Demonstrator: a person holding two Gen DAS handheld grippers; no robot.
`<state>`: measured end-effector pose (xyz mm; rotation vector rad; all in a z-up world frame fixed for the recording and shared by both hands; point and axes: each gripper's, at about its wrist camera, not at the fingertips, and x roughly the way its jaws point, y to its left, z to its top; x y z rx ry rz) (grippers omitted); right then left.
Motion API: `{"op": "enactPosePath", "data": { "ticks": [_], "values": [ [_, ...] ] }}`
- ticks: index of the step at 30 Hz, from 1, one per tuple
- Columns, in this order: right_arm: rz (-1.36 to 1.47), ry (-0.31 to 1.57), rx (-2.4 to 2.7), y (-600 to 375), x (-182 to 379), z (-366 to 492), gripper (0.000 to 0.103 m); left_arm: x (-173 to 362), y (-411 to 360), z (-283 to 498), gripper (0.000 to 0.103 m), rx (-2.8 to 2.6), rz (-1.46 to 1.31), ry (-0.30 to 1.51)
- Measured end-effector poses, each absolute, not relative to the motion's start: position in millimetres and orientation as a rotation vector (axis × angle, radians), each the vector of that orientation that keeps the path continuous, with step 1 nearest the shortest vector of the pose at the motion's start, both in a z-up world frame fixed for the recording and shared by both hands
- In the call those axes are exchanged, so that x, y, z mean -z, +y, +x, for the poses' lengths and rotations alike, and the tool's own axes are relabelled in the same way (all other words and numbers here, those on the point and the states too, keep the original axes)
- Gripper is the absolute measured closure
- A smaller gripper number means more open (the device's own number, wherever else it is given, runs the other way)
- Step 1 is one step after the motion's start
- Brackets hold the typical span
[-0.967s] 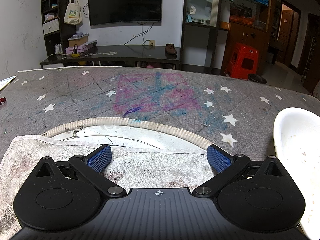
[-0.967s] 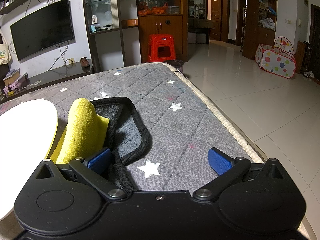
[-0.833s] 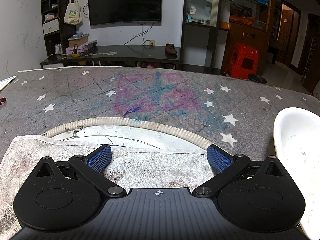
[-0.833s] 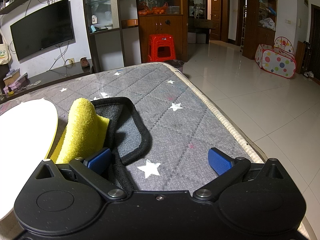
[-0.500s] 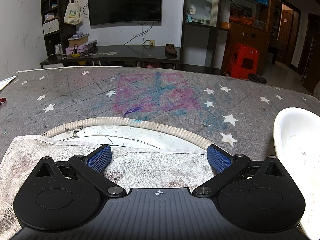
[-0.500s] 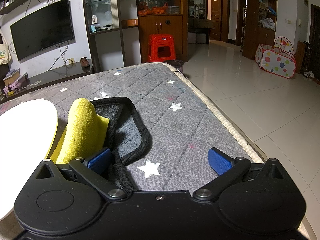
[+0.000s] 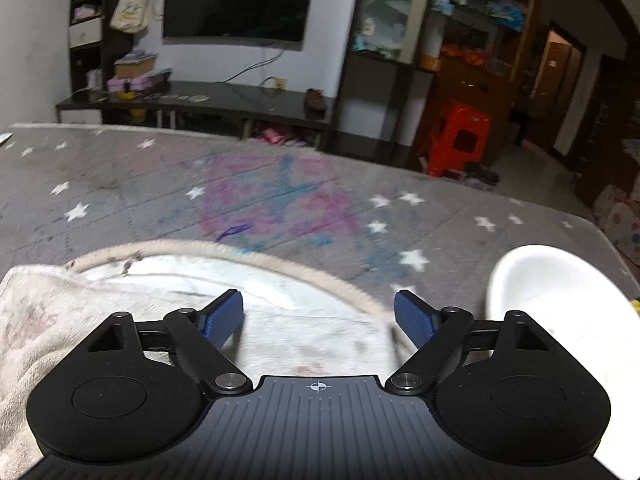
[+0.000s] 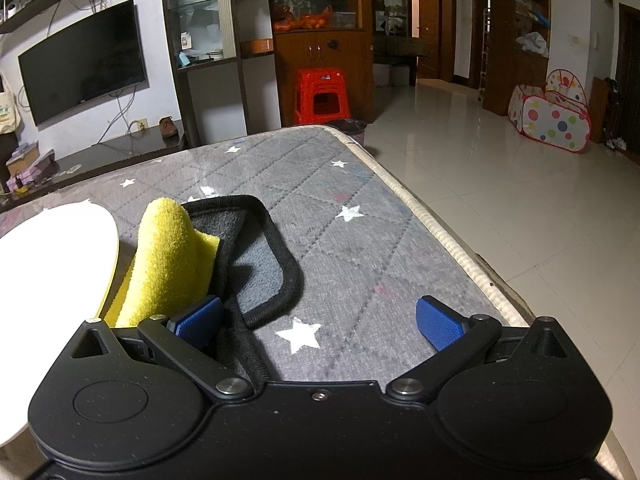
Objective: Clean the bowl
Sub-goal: 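Move the left tool toward the white bowl while the right tool approaches the yellow cloth, then grasp the bowl rim with the left tool while the right tool grasps the yellow cloth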
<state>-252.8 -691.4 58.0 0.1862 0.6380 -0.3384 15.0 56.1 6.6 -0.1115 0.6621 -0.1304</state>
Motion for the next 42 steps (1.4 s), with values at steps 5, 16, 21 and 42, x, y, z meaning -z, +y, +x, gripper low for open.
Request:
{"op": "enactPosePath", "data": {
  "ticks": [5,16,21,42],
  "values": [
    [0.220,0.580,0.334,-694,-63,-260,0.000,-15,50,14,0.031,0.204,-0.123,0.659],
    [0.302,0.520,0.157,-687,-78,-266,0.010,-23,19,10,0.048,0.330,-0.095,0.709],
    [0.295,0.539,0.130,-680,-74,-261,0.026,-20,15,9,0.053,0.353,-0.085,0.741],
    [0.246,0.564,0.088,-661,-62,-260,0.055,-7,3,5,0.084,0.420,-0.061,0.792]
  ]
}}
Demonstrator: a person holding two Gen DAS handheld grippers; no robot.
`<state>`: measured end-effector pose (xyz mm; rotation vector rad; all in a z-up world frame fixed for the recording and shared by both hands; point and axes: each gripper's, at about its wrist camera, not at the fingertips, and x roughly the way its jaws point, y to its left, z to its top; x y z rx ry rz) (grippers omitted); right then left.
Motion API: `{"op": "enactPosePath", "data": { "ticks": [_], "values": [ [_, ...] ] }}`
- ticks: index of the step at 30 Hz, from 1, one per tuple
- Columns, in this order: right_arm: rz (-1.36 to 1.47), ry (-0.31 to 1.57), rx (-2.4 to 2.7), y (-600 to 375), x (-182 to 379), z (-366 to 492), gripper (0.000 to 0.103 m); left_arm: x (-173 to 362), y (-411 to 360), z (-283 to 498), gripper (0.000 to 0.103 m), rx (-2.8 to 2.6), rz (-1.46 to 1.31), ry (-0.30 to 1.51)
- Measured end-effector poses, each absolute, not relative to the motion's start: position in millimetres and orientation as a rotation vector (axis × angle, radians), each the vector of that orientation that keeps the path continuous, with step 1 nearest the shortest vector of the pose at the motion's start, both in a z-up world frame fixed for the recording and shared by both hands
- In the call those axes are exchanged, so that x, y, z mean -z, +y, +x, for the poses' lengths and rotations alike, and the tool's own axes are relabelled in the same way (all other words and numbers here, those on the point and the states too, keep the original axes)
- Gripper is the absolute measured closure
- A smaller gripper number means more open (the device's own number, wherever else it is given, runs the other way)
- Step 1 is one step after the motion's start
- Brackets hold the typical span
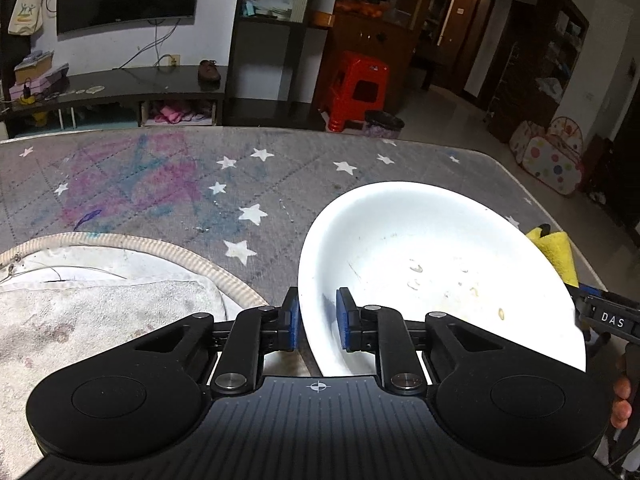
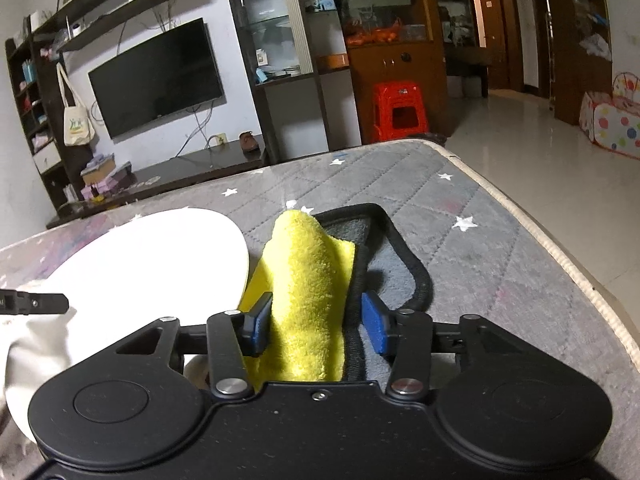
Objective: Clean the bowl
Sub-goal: 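Grasp the bowl rim with the left tool while the right tool grasps the yellow cloth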
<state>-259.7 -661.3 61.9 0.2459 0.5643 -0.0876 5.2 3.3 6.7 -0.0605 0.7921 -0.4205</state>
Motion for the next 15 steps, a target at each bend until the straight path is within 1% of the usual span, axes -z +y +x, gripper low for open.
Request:
{"op": "enactPosePath", "data": {
  "ticks": [4,10,15],
  "values": [
    [0.256,0.570,0.075,-661,-63,-262,0.065,-5,6,5,0.084,0.422,-0.075,0.778],
    [0.257,0.574,0.073,-655,-61,-268,0.069,-2,5,3,0.084,0.427,-0.080,0.769],
    [0.260,0.573,0.031,-645,-60,-292,0.069,0,5,3,0.082,0.426,-0.087,0.775]
  ]
}}
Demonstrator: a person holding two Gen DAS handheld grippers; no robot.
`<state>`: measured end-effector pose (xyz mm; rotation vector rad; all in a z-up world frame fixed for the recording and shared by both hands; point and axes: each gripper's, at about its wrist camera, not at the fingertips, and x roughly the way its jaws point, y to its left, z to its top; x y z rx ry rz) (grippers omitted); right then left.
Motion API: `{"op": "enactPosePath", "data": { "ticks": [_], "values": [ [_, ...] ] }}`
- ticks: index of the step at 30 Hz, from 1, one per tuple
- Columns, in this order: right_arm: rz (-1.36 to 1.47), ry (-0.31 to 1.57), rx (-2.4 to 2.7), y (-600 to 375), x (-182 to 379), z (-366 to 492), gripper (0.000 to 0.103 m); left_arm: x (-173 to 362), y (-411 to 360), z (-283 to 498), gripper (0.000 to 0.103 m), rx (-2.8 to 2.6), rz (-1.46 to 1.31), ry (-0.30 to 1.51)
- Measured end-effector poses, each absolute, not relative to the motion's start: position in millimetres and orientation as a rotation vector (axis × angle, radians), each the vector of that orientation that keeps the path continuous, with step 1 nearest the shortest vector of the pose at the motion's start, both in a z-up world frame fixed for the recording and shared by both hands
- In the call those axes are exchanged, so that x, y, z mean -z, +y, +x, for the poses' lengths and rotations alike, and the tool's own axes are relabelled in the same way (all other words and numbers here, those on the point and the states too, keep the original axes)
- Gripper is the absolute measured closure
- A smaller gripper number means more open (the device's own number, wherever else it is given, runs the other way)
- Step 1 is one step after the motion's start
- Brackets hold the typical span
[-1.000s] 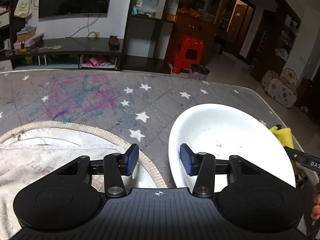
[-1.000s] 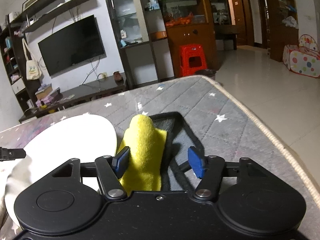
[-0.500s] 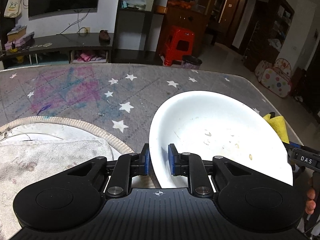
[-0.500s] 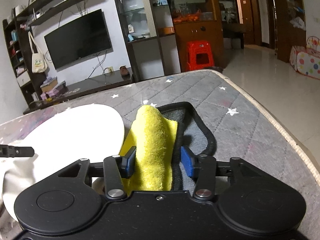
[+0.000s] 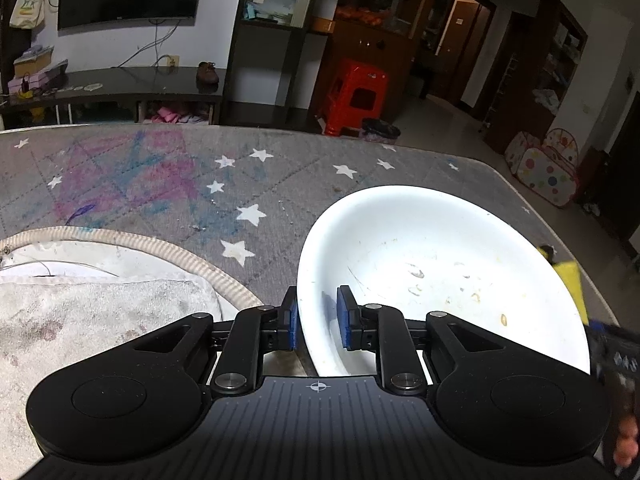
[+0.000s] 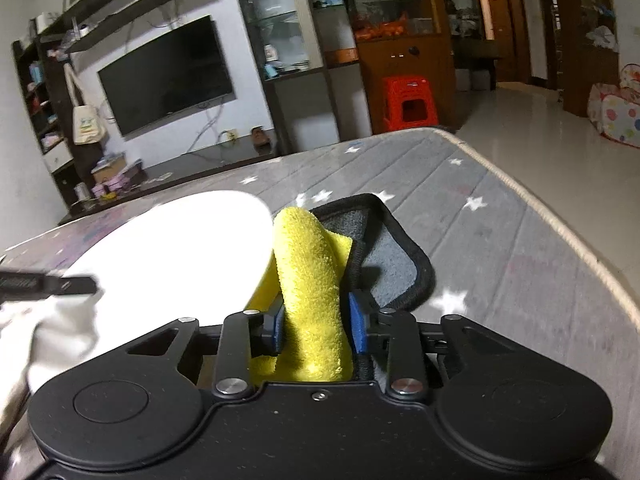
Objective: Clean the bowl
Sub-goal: 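Grasp the bowl rim with the left tool while the right tool grasps the yellow cloth, then hold the bowl with the left tool while the right tool brings the cloth to the bowl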
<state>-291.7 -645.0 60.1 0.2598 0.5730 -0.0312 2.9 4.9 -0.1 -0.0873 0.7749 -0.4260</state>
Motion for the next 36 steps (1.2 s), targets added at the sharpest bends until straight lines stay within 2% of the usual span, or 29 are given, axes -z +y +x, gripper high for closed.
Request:
{"op": "enactPosePath", "data": {
  "ticks": [6,13,19,26,36],
  "values": [
    [0.273,0.568,-0.015,-635,-60,-312,0.069,1,2,4,0.080,0.418,-0.071,0.774],
    [0.472,0.550,-0.082,-663,-57,-306,0.071,3,-4,1,0.078,0.420,-0.006,0.748],
    [0.634,0.553,-0.098,-688,-51,-293,0.075,5,-6,-1,0.077,0.426,0.027,0.731],
    [0.673,0.560,-0.073,-692,-51,-268,0.075,9,-15,-7,0.071,0.427,0.107,0.706],
    [0.761,0.590,-0.050,-705,-47,-236,0.077,11,-36,-26,0.070,0.424,0.117,0.694]
  ]
}}
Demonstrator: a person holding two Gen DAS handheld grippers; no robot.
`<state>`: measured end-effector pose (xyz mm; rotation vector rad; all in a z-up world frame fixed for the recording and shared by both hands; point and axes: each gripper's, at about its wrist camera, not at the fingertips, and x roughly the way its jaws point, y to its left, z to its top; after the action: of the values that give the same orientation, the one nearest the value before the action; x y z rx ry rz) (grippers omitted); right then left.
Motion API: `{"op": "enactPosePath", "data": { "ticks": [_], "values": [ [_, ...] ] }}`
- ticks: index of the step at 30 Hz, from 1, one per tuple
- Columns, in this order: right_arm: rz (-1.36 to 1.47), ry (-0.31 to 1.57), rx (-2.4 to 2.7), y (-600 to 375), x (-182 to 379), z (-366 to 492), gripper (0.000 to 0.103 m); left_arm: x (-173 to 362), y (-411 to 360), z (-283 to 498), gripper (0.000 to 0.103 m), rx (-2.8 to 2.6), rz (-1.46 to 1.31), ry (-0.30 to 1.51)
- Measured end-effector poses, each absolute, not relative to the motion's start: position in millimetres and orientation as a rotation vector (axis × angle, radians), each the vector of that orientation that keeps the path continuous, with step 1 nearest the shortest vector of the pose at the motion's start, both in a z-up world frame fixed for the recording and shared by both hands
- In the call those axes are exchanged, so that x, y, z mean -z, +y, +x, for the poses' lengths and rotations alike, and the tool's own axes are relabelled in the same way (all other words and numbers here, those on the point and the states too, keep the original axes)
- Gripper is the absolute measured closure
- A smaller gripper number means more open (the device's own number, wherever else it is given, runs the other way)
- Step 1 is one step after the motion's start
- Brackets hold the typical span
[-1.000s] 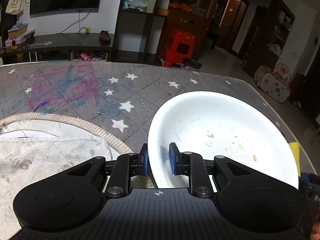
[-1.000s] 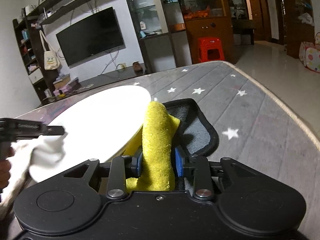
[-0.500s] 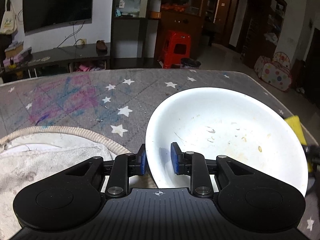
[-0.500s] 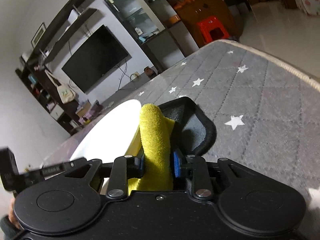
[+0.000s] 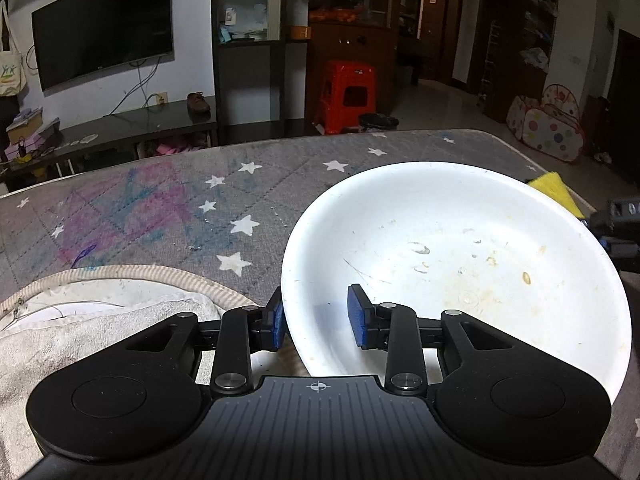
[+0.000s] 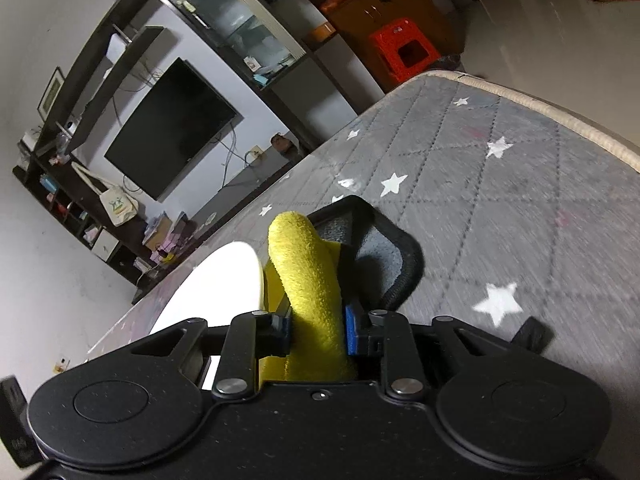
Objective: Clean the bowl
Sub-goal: 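Hold the bowl with the left tool while the right tool brings the cloth to the bowl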
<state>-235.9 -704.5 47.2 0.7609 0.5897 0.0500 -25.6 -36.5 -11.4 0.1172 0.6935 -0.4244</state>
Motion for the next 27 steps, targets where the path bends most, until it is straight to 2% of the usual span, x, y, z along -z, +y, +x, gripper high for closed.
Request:
{"op": "enactPosePath", "data": {
  "ticks": [12,22,27],
  "values": [
    [0.898,0.581,-0.036,-712,-41,-225,0.078,3,-67,-48,0.070,0.426,0.135,0.692],
    [1.011,0.569,-0.106,-717,-32,-268,0.080,-14,-112,-81,0.072,0.420,0.148,0.691],
    [1.032,0.563,-0.128,-713,-29,-292,0.080,-27,-140,-97,0.072,0.418,0.077,0.750]
  ]
}}
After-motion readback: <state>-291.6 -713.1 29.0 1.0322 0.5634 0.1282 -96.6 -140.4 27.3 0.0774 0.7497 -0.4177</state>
